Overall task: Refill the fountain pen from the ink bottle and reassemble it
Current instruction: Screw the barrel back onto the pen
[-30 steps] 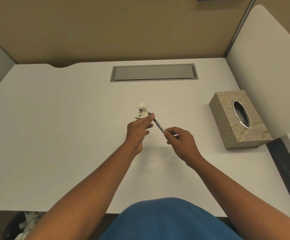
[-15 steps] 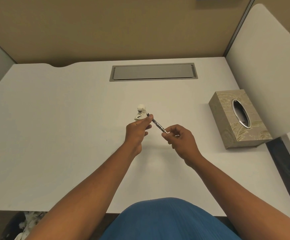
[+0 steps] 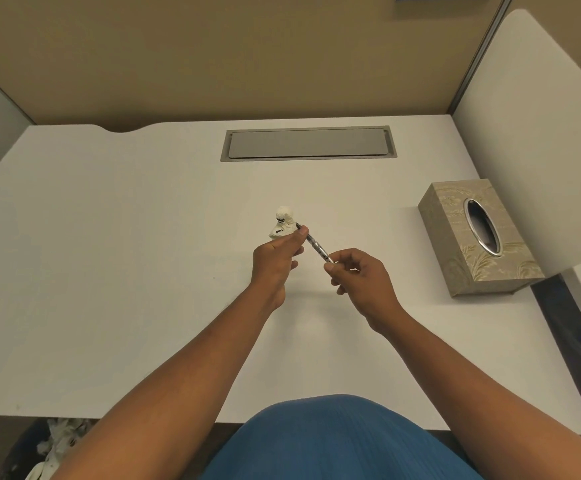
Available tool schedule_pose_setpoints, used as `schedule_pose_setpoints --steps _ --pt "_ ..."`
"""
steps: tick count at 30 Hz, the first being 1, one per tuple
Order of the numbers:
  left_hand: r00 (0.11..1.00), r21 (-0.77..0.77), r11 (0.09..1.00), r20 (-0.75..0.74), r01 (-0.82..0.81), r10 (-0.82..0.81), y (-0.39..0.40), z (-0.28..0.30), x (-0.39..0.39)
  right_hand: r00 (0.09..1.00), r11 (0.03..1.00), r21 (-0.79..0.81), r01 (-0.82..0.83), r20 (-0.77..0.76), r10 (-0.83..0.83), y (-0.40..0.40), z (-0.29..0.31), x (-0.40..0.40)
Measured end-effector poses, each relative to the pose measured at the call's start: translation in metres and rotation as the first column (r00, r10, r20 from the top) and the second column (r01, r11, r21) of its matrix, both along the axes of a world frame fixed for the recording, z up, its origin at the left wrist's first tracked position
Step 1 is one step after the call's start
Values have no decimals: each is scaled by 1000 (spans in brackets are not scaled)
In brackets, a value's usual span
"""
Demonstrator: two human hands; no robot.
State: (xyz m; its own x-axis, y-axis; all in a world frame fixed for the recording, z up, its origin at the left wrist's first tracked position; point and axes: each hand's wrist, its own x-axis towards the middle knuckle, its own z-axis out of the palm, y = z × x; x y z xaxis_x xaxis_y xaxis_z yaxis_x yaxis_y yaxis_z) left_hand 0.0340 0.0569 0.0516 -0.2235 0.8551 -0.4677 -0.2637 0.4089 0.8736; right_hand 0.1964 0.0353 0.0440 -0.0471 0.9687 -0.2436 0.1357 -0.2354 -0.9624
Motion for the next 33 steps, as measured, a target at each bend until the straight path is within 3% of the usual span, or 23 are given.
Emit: schedule_pose_setpoints --steps 22,28,33 --pt "998 0 998 -4 67 -67 -3 6 0 999 1000 -24 -15 -44 14 -4 4 0" --pt "997 1 997 0 72 -72 -3 6 -2 990 996 -86 26 -133 -38 -6 4 -2" --pt "997 -7 997 -6 71 -71 -3 4 -2 999 999 -44 -3 -53 0 -5 3 0"
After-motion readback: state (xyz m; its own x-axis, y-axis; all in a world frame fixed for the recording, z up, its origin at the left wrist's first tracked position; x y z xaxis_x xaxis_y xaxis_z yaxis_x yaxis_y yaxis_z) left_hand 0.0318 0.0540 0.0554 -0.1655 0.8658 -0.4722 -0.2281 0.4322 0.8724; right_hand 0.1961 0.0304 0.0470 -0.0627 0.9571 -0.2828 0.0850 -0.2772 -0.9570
